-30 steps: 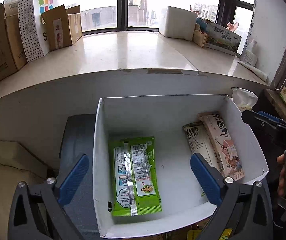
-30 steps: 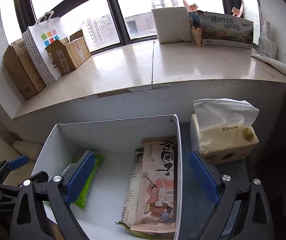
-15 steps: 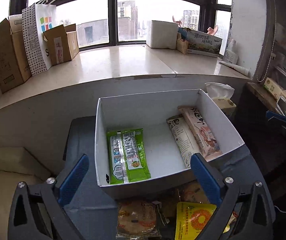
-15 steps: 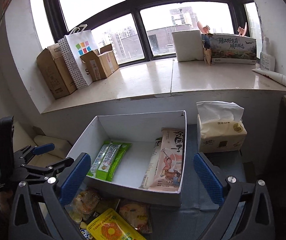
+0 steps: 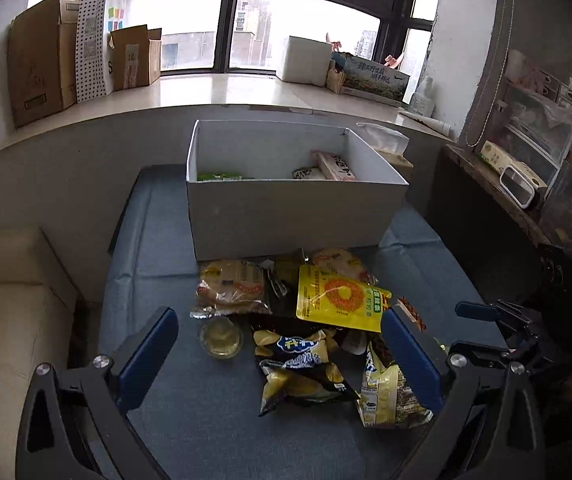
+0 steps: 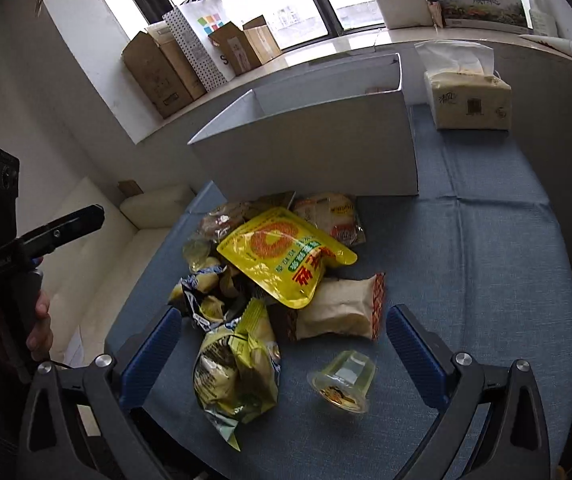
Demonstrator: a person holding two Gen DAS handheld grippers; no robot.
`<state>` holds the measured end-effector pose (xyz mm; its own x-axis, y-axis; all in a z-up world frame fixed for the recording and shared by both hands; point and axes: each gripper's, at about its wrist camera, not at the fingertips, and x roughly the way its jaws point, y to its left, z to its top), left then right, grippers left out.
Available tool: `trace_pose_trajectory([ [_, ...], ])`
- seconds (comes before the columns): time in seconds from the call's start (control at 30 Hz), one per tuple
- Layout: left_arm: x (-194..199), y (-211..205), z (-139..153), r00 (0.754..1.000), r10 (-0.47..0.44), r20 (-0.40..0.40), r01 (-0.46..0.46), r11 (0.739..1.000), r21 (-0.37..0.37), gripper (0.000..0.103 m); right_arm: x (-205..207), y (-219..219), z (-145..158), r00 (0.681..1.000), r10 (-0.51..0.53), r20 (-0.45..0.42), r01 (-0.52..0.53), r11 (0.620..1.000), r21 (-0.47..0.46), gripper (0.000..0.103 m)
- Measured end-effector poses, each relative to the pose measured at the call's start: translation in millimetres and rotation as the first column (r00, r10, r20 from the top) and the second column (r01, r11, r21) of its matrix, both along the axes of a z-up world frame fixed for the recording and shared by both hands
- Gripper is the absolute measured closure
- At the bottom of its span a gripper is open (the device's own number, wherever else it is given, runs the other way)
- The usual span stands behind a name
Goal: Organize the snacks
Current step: 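Grasp the yellow spicy-strip bag with the right tool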
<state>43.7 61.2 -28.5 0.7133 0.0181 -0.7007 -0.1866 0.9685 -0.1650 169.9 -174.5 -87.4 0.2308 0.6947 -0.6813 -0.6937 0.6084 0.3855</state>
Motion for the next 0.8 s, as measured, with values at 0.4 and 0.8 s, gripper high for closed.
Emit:
trace_pose_trajectory([
  [0.4,-13.3,1.0,-11.6,1.000,0.017,-0.012,-0.016,1.000,0.010,0.000,0.9,80.3,-10.2,0.941,0.232,0.246,-0.150,0.938,-0.313,0.000],
  [0.8,-18.6,12.5,-22.9,0.998,0.045,-0.032,-0.045,0.999,-0.003,0.000,32.2,134.4,-41.1,0.892,0.411,0.187,-0.250,0.795,-0.553,0.014],
])
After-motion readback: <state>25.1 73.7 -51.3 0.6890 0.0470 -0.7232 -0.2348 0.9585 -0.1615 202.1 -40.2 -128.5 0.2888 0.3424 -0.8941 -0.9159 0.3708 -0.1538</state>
